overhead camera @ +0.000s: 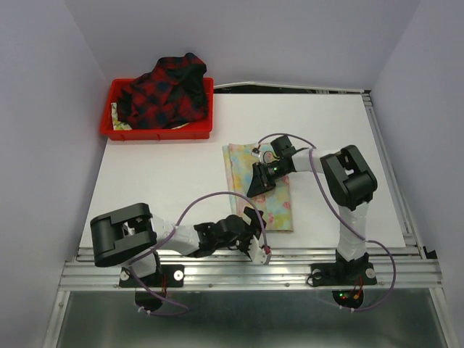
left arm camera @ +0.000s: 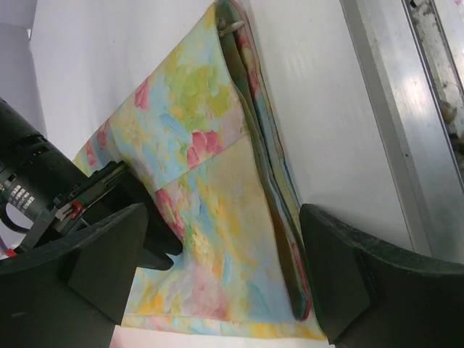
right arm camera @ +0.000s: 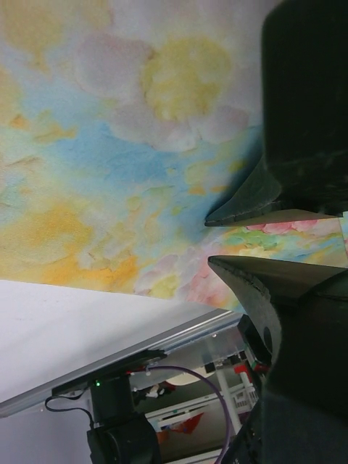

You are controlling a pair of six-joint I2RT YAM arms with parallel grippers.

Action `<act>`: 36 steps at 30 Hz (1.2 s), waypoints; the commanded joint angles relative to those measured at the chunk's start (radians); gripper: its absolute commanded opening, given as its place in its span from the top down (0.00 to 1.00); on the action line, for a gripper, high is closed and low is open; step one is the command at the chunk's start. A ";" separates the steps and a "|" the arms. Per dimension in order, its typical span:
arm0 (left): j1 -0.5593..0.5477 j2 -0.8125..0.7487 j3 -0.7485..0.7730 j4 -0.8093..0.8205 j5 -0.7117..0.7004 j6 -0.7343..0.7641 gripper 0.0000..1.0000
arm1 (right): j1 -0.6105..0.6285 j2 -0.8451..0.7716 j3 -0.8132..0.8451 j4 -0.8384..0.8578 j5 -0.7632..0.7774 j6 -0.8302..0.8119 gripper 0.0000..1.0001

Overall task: Fold and stack the skirts
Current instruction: Fold the skirt

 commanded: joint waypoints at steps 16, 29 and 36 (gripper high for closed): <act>-0.038 0.143 0.107 -0.023 -0.269 -0.182 0.47 | 0.012 0.069 -0.049 0.035 0.167 -0.024 0.71; -0.072 -0.003 0.277 -0.490 -0.091 -0.316 1.00 | 0.012 -0.011 -0.030 0.003 0.165 -0.027 0.59; -0.072 0.029 0.388 -0.696 0.044 -0.435 1.00 | -0.045 -0.117 0.141 -0.108 0.200 -0.095 0.40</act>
